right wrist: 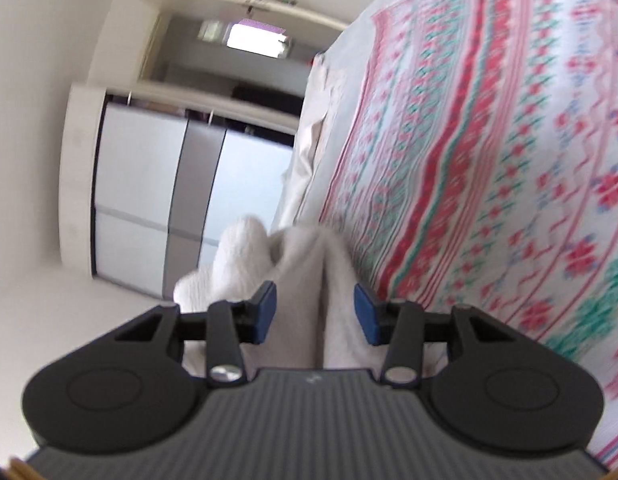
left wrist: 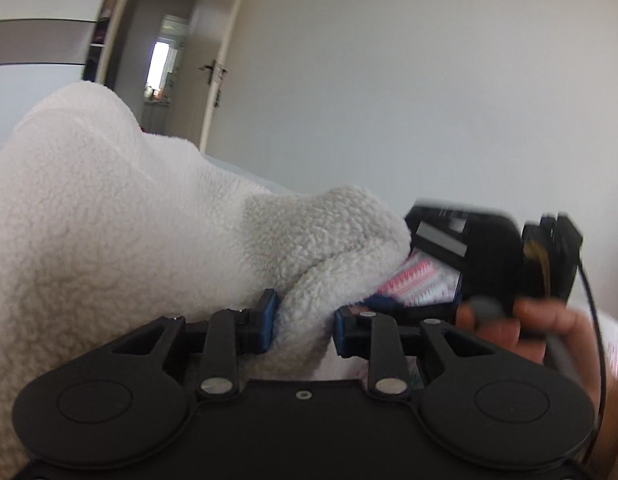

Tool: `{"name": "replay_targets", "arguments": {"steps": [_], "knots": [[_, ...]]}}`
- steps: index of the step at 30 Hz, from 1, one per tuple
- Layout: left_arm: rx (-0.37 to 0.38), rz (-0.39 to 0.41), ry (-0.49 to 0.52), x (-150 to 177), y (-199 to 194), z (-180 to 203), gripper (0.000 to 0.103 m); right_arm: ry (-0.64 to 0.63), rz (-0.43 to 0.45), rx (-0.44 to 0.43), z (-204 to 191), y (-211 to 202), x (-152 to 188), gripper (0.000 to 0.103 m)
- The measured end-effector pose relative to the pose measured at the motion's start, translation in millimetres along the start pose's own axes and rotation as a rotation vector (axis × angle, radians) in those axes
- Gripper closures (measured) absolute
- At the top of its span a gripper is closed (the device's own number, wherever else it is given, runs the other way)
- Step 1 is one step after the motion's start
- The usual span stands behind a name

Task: Fold large clothes

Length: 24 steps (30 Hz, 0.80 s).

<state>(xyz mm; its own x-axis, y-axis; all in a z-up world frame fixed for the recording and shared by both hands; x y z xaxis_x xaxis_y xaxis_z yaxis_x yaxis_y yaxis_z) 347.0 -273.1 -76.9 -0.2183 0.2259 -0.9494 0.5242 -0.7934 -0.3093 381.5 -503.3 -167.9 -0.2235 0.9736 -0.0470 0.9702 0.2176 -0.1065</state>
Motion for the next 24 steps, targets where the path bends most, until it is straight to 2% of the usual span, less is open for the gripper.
{"name": "replay_targets", "arguments": {"steps": [1, 3, 4, 5, 7, 8, 10, 13, 14, 15, 17, 18, 20, 21, 22, 24], "knots": [[0.007, -0.010, 0.018, 1, -2, 1, 0.074, 0.023, 0.011, -0.022, 1, -5, -4, 0.040], [0.017, -0.026, 0.031, -1, -5, 1, 0.074, 0.046, 0.026, -0.064, -5, -9, -12, 0.037], [0.018, -0.032, 0.038, 0, -6, 5, 0.074, 0.042, 0.025, -0.088, -10, -16, -15, 0.030], [0.016, -0.038, 0.046, -4, -5, 5, 0.074, 0.024, 0.021, -0.106, -18, -16, -13, 0.019], [0.009, -0.044, 0.065, -5, -6, 6, 0.074, -0.058, 0.010, -0.119, -43, -13, -5, 0.010], [0.005, -0.046, 0.077, -3, -6, 9, 0.074, -0.116, 0.004, -0.109, -53, -12, -1, 0.009], [-0.003, -0.049, 0.098, -5, -5, 9, 0.074, -0.265, 0.004, -0.046, -71, -2, 13, 0.008], [-0.016, -0.056, 0.125, -3, -10, 12, 0.074, -0.551, 0.036, 0.126, -80, 24, 37, 0.009], [-0.023, -0.059, 0.138, -2, -14, 15, 0.072, -0.619, 0.034, 0.178, -75, 30, 44, 0.016], [-0.021, -0.078, 0.153, -2, -16, 15, 0.071, -0.663, 0.027, 0.230, -65, 37, 50, 0.018], [0.000, -0.124, 0.185, -2, -16, 13, 0.070, -0.649, 0.036, 0.343, -37, 44, 45, 0.019], [0.023, -0.129, 0.183, -5, -22, 11, 0.066, -0.595, 0.008, 0.366, -22, 47, 40, 0.019], [0.018, -0.104, 0.127, -13, -39, 0, 0.052, -0.434, -0.048, 0.325, -3, 44, 31, 0.019], [0.012, -0.090, 0.071, -19, -47, -10, 0.037, -0.390, -0.076, 0.303, 0, 44, 29, 0.019], [0.014, -0.079, 0.000, -22, -57, -19, 0.023, -0.384, -0.100, 0.285, -2, 45, 29, 0.018], [0.030, -0.052, -0.148, -29, -76, -39, 0.011, -0.421, -0.131, 0.265, -10, 47, 32, 0.018]]}}
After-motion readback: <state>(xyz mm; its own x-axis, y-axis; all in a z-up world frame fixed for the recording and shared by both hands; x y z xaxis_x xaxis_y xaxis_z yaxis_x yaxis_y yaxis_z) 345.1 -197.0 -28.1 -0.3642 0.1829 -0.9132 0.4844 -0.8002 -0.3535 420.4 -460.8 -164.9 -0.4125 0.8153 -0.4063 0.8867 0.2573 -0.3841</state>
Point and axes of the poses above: each gripper's, at about its wrist camera, not at the fingertips, and y roughly the way its jaws point, z to its right, x to its underside, the point moved 10 cm from there along y, roughly the way its jaws point, and after that the axes turned 9 degrees about y, right-handed, at the moved point
